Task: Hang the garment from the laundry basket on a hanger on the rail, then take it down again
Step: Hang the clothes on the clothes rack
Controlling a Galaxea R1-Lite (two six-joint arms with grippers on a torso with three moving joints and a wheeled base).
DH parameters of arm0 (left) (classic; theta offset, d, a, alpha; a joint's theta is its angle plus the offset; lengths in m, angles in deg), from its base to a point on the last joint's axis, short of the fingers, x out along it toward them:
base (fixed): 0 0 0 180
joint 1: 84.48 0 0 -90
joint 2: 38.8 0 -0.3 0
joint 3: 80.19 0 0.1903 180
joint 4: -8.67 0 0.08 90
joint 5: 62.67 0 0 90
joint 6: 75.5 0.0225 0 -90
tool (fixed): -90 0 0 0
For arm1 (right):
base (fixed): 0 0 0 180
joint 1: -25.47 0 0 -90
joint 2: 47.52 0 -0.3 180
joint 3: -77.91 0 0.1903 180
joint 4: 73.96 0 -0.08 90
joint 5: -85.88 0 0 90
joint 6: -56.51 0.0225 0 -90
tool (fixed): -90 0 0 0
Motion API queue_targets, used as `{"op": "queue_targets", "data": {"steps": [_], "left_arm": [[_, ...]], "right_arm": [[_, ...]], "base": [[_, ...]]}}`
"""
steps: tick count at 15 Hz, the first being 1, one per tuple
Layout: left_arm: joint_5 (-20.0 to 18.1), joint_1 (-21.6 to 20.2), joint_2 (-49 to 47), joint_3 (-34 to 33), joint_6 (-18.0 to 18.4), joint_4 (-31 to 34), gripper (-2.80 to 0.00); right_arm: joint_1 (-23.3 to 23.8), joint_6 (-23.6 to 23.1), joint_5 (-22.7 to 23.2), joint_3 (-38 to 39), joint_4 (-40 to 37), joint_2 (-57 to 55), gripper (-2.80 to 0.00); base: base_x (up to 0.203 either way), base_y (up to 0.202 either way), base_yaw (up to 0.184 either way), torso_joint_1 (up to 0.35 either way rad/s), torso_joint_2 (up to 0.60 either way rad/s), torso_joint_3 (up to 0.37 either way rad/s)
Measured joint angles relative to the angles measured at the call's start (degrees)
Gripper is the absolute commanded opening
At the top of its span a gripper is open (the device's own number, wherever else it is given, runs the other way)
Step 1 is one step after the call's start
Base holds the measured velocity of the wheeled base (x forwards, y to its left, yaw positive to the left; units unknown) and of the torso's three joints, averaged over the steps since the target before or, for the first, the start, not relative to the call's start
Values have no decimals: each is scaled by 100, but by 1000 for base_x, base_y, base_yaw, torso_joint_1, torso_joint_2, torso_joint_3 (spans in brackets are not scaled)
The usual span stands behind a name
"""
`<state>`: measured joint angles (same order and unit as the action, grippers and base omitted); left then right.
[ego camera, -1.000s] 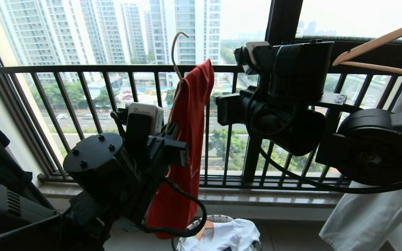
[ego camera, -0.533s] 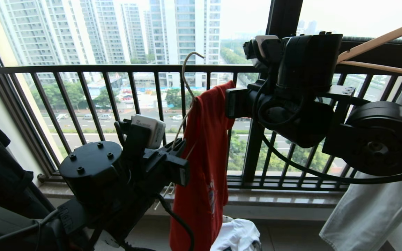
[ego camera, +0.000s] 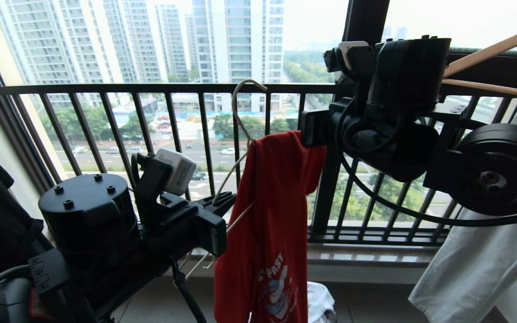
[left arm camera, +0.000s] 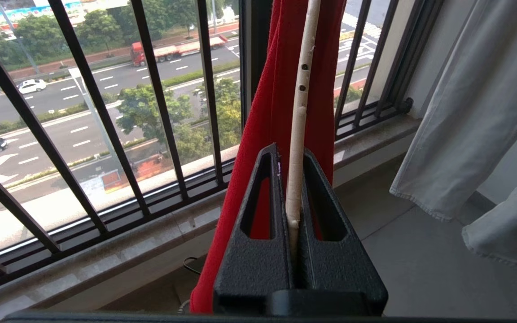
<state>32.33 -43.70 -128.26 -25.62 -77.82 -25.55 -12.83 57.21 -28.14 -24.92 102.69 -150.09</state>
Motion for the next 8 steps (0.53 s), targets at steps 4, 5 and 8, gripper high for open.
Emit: {"op": "queue_targets", "data": {"steps": [4,5,8], "left_arm": [[-933,-457,359,-53,-198,487,-280],[-1177,-598,423,-70,-254,515,-280],[-2050,-1003,620,-169,-466,531,-280]], "right_arm": [[95,-2,239,24,-265,128,-280],[98,-2,261,50,-280,141,-280],[106,25,386,79,-527,175,-280]], "base": [[0,0,0,0,0,0],[0,0,0,0,0,0],[0,0,0,0,0,0]]}}
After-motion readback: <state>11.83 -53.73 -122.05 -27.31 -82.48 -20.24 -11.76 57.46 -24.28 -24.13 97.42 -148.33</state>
